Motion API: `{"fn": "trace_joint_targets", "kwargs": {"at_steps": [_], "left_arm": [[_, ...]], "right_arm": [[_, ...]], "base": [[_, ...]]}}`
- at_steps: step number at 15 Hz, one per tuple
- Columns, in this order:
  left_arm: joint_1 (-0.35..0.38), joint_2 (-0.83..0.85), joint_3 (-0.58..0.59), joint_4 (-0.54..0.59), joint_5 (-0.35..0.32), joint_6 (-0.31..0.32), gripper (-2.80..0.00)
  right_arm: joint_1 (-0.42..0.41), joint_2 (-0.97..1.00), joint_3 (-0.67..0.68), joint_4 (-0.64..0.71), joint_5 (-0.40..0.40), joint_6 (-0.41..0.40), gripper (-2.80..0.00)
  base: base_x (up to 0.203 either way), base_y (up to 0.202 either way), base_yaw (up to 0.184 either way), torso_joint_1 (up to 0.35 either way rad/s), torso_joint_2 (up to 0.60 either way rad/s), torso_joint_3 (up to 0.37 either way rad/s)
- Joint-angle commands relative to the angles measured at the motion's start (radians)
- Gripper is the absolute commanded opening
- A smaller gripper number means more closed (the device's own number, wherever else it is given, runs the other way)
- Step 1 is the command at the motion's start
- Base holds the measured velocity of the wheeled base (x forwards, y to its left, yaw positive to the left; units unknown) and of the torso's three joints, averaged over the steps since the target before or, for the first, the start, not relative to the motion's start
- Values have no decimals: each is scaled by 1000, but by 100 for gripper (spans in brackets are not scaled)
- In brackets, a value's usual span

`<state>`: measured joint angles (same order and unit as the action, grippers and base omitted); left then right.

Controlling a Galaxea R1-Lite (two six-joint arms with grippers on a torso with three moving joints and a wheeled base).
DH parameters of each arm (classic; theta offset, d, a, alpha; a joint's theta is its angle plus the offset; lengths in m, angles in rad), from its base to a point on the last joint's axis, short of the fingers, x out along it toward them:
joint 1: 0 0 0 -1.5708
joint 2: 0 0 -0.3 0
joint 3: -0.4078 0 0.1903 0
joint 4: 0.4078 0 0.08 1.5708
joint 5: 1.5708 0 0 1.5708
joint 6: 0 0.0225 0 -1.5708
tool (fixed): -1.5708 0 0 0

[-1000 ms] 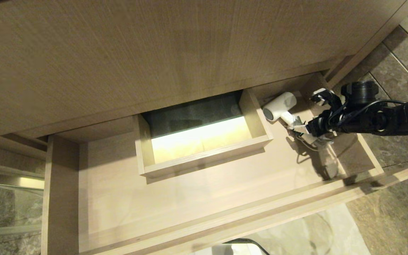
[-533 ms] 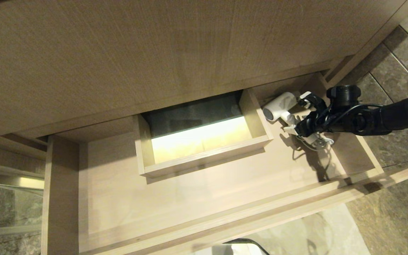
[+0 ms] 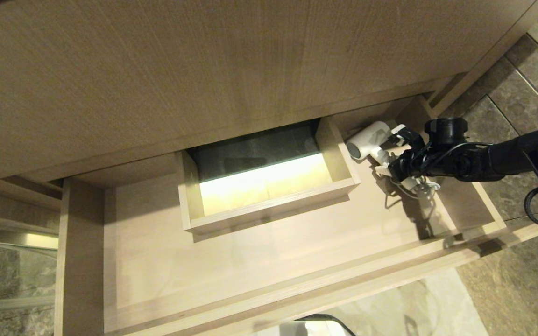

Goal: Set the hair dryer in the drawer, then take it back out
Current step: Take the hairdryer out

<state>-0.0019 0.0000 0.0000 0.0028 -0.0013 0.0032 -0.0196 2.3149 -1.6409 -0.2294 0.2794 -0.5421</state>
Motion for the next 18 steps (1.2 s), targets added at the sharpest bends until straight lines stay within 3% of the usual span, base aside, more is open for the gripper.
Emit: {"fn": "trace_joint_targets", "kwargs": {"at_steps": [1, 9, 18], "left_arm": [[0, 0, 2, 0, 0, 0, -280], [-1, 0, 2, 0, 0, 0, -280], [0, 0, 2, 0, 0, 0, -280]], "right_arm": [[-3, -1, 1, -4, 1, -6, -280], [-34, -77, 18, -12, -3, 1, -280], [-44, -252, 88, 67, -5, 3, -280]], "base": [[0, 0, 0, 0, 0, 0], [0, 0, 0, 0, 0, 0], [0, 0, 0, 0, 0, 0]]}}
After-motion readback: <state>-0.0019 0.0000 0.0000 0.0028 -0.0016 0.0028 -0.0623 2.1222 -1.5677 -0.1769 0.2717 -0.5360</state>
